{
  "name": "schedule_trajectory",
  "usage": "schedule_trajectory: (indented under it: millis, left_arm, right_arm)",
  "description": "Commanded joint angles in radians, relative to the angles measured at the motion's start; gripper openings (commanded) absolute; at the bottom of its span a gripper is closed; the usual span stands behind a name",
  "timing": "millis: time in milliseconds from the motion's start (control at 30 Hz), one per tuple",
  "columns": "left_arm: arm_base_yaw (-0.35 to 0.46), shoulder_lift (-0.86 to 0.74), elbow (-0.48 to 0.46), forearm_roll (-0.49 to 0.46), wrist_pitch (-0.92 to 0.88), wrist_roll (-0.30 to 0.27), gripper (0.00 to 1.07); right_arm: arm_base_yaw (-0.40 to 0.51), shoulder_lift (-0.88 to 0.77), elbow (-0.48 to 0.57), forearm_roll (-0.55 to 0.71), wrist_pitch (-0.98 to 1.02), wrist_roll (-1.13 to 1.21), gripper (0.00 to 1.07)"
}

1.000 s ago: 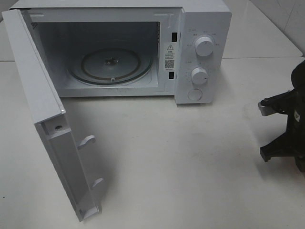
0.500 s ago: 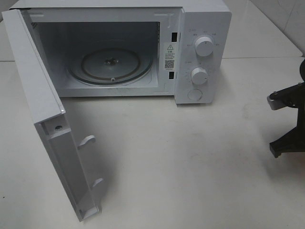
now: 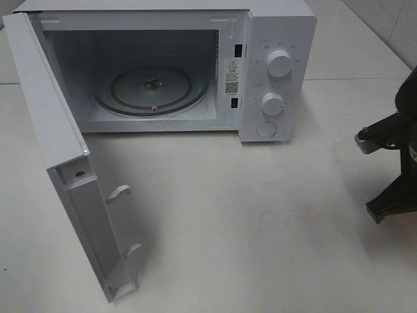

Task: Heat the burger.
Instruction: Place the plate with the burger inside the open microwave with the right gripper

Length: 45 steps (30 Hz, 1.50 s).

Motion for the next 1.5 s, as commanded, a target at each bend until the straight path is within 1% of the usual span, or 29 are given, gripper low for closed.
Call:
schedule_trajectory:
  millis: [33,67,133,167,200,233,300,333,400,433,500,533,600,633,667,733,767,800,933,1000,1033,1067,1133,1200,1300,1333,1400,1467,1500]
  left_arm:
    - [0.001,-0.02,0.003,0.001,-0.013,0.0,0.98]
    - [0.001,-0.02,0.003,0.001,-0.013,0.0,0.98]
    - [0.001,-0.02,0.003,0.001,-0.013,0.0,0.98]
    - [0.001,-0.02,0.003,0.001,-0.013,0.0,0.98]
    - [0.001,-0.02,0.003,0.001,-0.013,0.0,0.98]
    - [0.001,-0.02,0.003,0.001,-0.013,0.0,0.98]
    - [0.001,-0.02,0.003,0.001,-0.013,0.0,0.98]
    - [0.001,-0.02,0.003,0.001,-0.013,0.0,0.98]
    - [0.001,-0.02,0.003,0.001,-0.013,0.0,0.98]
    - [0.001,-0.02,0.003,0.001,-0.013,0.0,0.98]
    - [0.001,-0.02,0.003,0.001,-0.013,0.0,0.98]
    - [0.001,-0.02,0.003,0.001,-0.013,0.001,0.98]
    - [0.001,-0.02,0.003,0.001,-0.013,0.001,0.98]
    - [0.001,-0.02,0.003,0.001,-0.013,0.001,0.98]
    - [0.001,-0.02,0.003,0.001,-0.013,0.001,0.98]
    - [0.001,-0.02,0.003,0.001,-0.013,0.001,0.98]
    - [0.001,-0.02,0.003,0.001,-0.013,0.001,0.98]
    - [0.001,-0.02,0.003,0.001,-0.013,0.001,0.98]
    - [0.001,-0.02,0.003,0.001,-0.013,0.0,0.98]
    - [0.001,-0.02,0.003,0.001,-0.013,0.0,0.98]
    - [0.001,-0.02,0.003,0.001,-0.013,0.0,0.98]
    - [0.001,-0.02,0.003,0.001,-0.013,0.0,0.98]
    - [0.001,-0.02,0.003,0.001,-0.013,0.0,0.98]
    - [0.001,-0.02,0.003,0.001,-0.013,0.0,0.98]
    - [0.001,-0.02,0.003,0.001,-0.013,0.0,0.98]
    - [0.001,-0.02,0.003,0.001,-0.013,0.0,0.98]
    - [0.001,-0.02,0.003,0.001,-0.013,0.0,0.98]
    - [0.001,-0.02,0.003,0.001,-0.013,0.0,0.98]
    - [0.001,-0.02,0.003,0.001,-0.013,0.0,0.98]
  right_arm:
    - [0.025,-0.01,0.003,-0.053,0.056,0.014,0.0]
    - [0.047,-0.01,0.003,-0.053,0.068,0.019,0.0]
    - [0.057,-0.01,0.003,-0.054,0.072,0.023,0.0]
    - [0.082,-0.01,0.003,-0.054,0.082,0.024,0.0]
    - [0.082,-0.01,0.003,-0.054,0.082,0.024,0.0]
    - [0.107,-0.013,0.003,-0.053,0.092,0.024,0.0]
    - [0.117,-0.017,0.003,-0.053,0.095,0.024,0.0]
    - [0.147,-0.027,0.003,-0.053,0.099,0.027,0.0]
    - [0.157,-0.031,0.003,-0.053,0.101,0.03,0.0]
    - [0.185,-0.04,0.004,-0.053,0.109,0.032,0.0]
    - [0.199,-0.045,0.004,-0.053,0.114,0.032,0.0]
    - [0.226,-0.052,0.004,-0.053,0.129,0.032,0.01]
    - [0.239,-0.054,0.004,-0.053,0.135,0.032,0.01]
    - [0.264,-0.055,0.004,-0.053,0.149,0.032,0.01]
    - [0.264,-0.055,0.004,-0.053,0.149,0.032,0.01]
    - [0.302,-0.06,0.004,-0.053,0.156,0.032,0.02]
    - [0.302,-0.06,0.004,-0.053,0.156,0.032,0.02]
    - [0.332,-0.067,0.004,-0.053,0.156,0.032,0.02]
    - [0.371,-0.077,0.004,-0.053,0.159,0.032,0.02]
    - [0.412,-0.09,0.004,-0.053,0.169,0.032,0.02]
    - [0.412,-0.09,0.004,-0.053,0.169,0.032,0.02]
    - [0.445,-0.099,0.004,-0.058,0.18,0.029,0.02]
    - [0.457,-0.102,0.004,-0.061,0.185,0.028,0.01]
    - [0.528,-0.112,0.004,-0.08,0.204,0.015,0.0]
    - [0.545,-0.112,0.004,-0.082,0.207,0.011,0.0]
    - [0.579,-0.112,0.004,-0.086,0.207,0.005,0.0]
    - [0.593,-0.112,0.004,-0.089,0.207,0.005,0.0]
    - [0.654,-0.112,0.004,-0.102,0.207,-0.011,0.0]
    - [0.654,-0.112,0.004,-0.102,0.207,-0.011,0.0]
